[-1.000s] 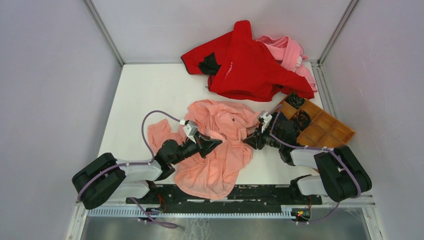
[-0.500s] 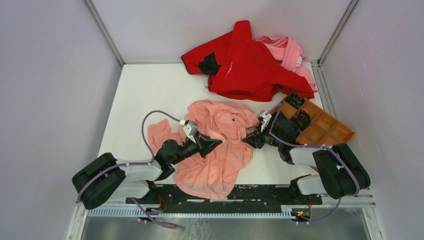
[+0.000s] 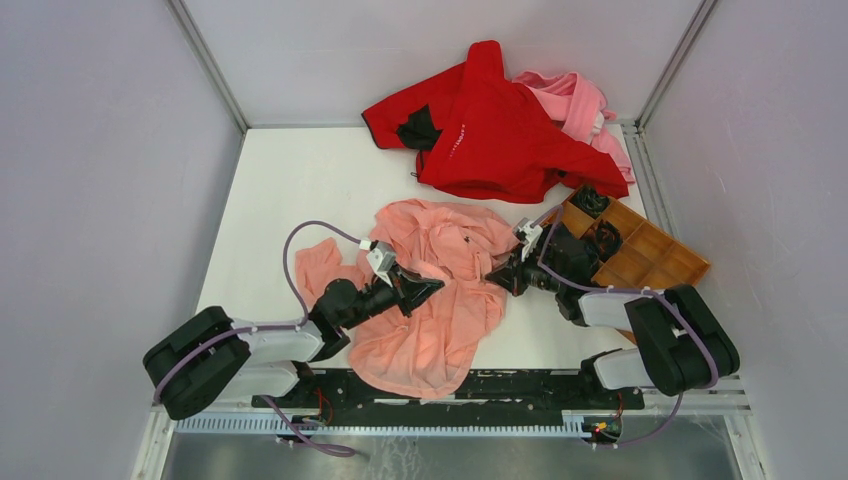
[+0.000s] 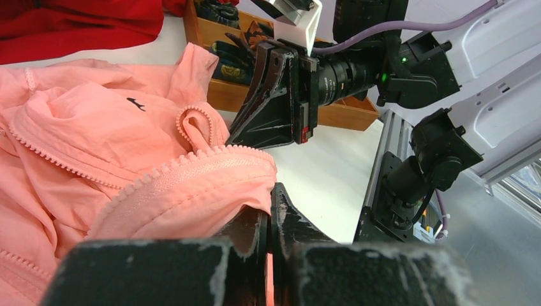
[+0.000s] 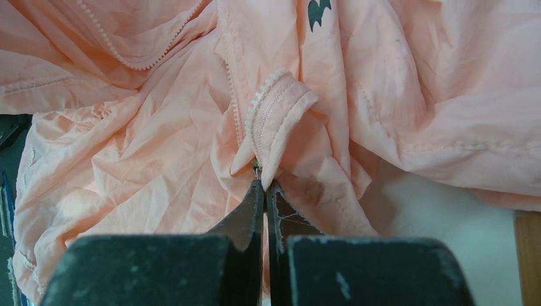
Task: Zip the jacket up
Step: Adjust the zipper on the jacket.
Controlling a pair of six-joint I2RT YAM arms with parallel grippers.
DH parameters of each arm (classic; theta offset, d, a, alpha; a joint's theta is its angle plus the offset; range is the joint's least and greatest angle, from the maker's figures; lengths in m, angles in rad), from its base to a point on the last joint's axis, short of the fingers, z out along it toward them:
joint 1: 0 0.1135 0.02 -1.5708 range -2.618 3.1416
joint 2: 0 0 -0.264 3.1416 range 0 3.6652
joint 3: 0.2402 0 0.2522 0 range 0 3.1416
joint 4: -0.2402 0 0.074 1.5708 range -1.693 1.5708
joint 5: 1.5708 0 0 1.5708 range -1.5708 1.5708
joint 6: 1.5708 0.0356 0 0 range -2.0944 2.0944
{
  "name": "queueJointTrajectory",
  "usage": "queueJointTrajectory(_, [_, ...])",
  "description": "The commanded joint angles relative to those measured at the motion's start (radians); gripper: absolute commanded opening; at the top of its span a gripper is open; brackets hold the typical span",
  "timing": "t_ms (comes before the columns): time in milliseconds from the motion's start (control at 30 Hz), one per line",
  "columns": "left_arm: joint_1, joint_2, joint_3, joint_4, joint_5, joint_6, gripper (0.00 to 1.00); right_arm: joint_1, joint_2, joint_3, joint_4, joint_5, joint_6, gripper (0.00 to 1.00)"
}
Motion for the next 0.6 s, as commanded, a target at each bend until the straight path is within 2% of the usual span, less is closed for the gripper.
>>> queueJointTrajectory(0, [0.005,-0.031,0.005,0.000,-0.015,-0.003,0.02,-0.021,-0.045,0.052,-0.007,-0.046,-0.038,0.00])
queueJointTrajectory(133, [0.004,-0.066,0.001,-0.033,-0.008,0.018,0.02,-0.068,-0.074,0.156,-0.253,-0.223,-0.207,0.00])
queueJointTrajectory(233, [0.004,-0.099,0.005,-0.075,0.014,0.048,0.02,-0.085,-0.081,0.256,-0.517,-0.334,-0.443,0.00])
queueJointTrajectory(367, [0.004,-0.141,0.026,-0.137,0.069,0.094,0.02,-0.084,-0.101,0.362,-0.871,-0.404,-0.739,0.00])
queueJointTrajectory(467, [0.003,-0.155,0.046,-0.169,0.124,0.135,0.02,-0.084,-0.102,0.444,-1.138,-0.429,-0.997,0.00])
queueJointTrajectory(567, [0.003,-0.150,0.062,-0.173,0.180,0.178,0.02,-0.085,-0.070,0.555,-1.486,-0.453,-1.344,0.00])
